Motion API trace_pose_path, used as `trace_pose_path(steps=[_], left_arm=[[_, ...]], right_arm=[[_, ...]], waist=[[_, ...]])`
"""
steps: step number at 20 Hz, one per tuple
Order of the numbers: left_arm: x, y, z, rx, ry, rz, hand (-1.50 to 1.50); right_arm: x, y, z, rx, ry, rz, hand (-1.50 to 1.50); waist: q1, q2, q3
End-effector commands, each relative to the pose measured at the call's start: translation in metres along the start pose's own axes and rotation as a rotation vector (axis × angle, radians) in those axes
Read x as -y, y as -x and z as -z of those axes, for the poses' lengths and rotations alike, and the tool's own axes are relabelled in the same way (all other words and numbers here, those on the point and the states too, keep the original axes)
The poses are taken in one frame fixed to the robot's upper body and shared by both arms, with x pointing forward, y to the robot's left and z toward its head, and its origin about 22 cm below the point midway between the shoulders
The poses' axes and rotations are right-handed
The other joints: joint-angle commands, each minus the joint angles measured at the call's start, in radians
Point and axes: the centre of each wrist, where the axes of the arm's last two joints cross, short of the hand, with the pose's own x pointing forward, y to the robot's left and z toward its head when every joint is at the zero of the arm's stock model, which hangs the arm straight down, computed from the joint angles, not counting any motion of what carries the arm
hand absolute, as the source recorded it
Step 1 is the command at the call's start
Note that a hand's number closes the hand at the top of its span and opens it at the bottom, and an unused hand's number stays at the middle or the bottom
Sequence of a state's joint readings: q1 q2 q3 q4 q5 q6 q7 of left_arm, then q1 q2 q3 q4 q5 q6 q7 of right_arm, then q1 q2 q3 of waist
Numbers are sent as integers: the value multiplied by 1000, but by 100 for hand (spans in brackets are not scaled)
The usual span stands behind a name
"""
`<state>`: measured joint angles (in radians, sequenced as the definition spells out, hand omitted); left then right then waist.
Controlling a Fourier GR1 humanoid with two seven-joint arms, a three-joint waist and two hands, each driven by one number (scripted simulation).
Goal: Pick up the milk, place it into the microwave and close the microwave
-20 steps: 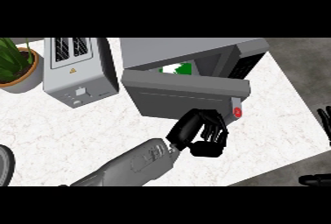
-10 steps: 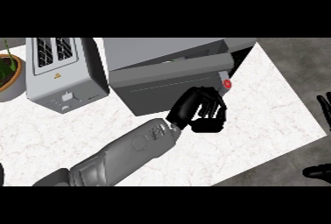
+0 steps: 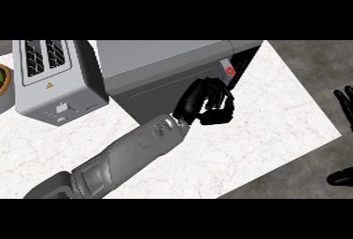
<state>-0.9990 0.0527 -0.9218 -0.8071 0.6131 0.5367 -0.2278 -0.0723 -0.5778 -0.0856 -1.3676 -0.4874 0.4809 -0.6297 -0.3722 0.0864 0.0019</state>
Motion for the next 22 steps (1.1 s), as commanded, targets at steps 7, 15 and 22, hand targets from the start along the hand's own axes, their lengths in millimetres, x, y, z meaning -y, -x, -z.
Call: trace_pose_path(steps=[7, 15, 22], left_arm=[[19, -34, 17, 89, 21, -29, 150], [19, -32, 18, 74, 8, -37, 150], [17, -33, 22, 74, -26, -23, 150]], right_arm=[[-6, -12, 29, 6, -196, 66, -150], [-39, -33, 67, 41, -524, 91, 150], [-60, -41, 74, 51, -603, 113, 150]], waist=[[-36, 1, 2], [-41, -2, 3], [-75, -5, 5]])
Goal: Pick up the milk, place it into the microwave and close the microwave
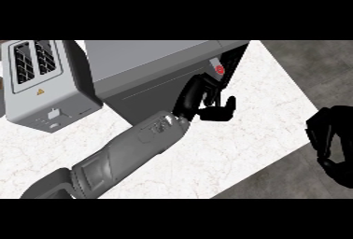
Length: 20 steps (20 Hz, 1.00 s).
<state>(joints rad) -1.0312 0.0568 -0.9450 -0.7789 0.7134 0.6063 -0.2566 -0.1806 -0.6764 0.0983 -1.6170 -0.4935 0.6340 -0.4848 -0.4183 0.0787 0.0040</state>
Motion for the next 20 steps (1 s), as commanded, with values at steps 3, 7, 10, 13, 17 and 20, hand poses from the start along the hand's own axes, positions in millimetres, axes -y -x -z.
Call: trace_pose_path(steps=[3, 7, 10, 13, 17, 20], left_arm=[[22, -32, 14, 85, 40, -19, 150], [20, -31, 16, 84, 21, -15, 150], [21, -28, 13, 86, 8, -13, 150], [22, -29, 12, 82, 4, -26, 150], [22, -28, 12, 83, -10, -22, 150], [6, -20, 16, 19, -262, -86, 150]], right_arm=[[-12, -6, 15, 69, -130, 49, 150], [-18, -9, 17, 66, -148, 53, 150], [-25, -11, 22, 77, -175, 64, 150], [-29, -15, 28, 97, -188, 60, 150], [-34, -15, 25, 84, -196, 77, 150], [-37, -16, 21, 67, -176, 78, 150]], waist=[[-40, 2, 2], [-44, 3, 3], [-60, 3, 3], [-49, 0, 1], [-70, 3, 3], [-31, -12, -4]])
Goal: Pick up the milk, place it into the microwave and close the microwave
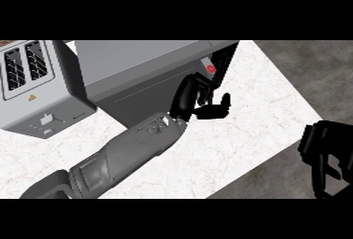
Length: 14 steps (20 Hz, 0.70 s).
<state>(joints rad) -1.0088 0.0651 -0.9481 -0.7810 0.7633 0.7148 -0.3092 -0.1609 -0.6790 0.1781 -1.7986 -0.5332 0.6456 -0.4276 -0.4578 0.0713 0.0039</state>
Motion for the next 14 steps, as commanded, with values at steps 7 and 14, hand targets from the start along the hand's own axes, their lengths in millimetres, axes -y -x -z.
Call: trace_pose_path(steps=[7, 14], left_arm=[[0, -19, 11, -261, -105, -470, 150], [-11, 5, 7, -331, -90, -614, 150]], right_arm=[[-39, 16, -5, -91, -123, 164, 150], [-68, 17, -6, -79, -93, 211, 150]], waist=[[63, 36, -17], [107, 18, -14]])
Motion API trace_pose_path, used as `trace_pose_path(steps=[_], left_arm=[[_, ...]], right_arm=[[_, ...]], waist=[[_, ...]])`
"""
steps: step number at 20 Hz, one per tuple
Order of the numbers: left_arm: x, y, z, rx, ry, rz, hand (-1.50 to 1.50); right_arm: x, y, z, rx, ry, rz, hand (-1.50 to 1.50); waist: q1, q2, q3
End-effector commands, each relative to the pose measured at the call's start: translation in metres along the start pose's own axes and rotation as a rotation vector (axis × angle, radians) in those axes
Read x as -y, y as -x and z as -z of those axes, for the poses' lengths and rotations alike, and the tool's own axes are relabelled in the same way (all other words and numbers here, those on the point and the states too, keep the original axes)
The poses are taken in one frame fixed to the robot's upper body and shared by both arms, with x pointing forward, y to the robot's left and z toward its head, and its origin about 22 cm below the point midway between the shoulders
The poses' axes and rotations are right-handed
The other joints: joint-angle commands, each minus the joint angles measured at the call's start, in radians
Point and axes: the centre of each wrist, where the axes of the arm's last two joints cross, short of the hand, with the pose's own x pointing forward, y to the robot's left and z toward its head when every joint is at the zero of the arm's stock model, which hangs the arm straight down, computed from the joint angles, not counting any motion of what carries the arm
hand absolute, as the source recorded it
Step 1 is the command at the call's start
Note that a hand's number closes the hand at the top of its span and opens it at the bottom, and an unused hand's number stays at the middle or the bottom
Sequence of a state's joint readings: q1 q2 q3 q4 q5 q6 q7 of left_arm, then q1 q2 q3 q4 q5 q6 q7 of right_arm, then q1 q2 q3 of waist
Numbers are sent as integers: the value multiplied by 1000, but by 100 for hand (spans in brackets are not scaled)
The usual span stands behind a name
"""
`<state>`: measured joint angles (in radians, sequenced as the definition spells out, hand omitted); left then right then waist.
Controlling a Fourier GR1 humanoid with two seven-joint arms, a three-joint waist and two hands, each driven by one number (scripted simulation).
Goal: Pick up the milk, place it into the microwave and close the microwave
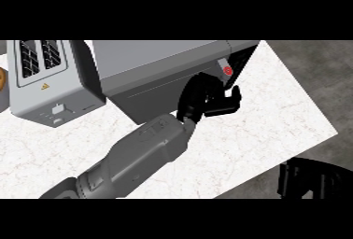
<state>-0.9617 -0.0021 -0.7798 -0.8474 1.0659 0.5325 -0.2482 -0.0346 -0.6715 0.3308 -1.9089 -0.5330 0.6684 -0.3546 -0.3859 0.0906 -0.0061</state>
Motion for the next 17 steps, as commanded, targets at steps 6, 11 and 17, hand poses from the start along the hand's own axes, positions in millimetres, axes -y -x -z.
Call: trace_pose_path(steps=[6, 11, 17], left_arm=[[-48, 26, 4, -64, -96, -162, 150], [-68, 32, 3, -65, -59, -173, 150], [-70, 42, 1, -83, -17, -197, 150]], right_arm=[[-39, 5, 6, 31, 40, 48, 150], [-53, 2, 10, 42, 60, 40, 150], [-77, -2, 20, 69, 75, 41, 150]], waist=[[71, -12, -4], [91, -5, -5], [102, -12, -3]])
